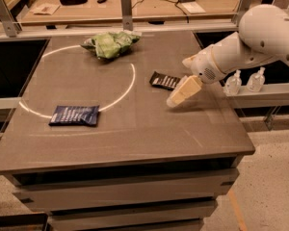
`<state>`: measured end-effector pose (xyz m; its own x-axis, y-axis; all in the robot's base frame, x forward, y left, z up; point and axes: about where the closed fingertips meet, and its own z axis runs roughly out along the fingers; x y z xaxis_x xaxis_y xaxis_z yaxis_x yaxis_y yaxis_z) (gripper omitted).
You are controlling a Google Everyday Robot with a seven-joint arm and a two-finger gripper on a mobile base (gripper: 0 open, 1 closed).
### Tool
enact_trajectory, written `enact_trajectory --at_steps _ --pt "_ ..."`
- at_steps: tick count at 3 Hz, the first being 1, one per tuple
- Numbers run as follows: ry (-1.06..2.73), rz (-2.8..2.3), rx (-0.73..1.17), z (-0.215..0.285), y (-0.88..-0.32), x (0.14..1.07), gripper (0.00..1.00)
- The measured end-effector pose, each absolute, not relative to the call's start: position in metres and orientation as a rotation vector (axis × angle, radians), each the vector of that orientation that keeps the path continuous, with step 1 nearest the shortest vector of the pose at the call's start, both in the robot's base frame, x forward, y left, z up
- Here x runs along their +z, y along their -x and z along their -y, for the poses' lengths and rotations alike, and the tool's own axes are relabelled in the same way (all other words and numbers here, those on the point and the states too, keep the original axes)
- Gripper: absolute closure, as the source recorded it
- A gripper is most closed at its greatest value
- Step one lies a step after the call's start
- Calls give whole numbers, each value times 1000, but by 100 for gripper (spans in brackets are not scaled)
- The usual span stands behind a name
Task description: Move rxbar chocolate near green jalapeno chip bag
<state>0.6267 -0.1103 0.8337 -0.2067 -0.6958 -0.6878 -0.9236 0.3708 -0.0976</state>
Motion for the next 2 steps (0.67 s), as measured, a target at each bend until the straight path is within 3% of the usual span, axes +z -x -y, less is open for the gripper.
enact_trajectory --at_steps 2 --pt "1318 -2004 489 120 -637 836 33"
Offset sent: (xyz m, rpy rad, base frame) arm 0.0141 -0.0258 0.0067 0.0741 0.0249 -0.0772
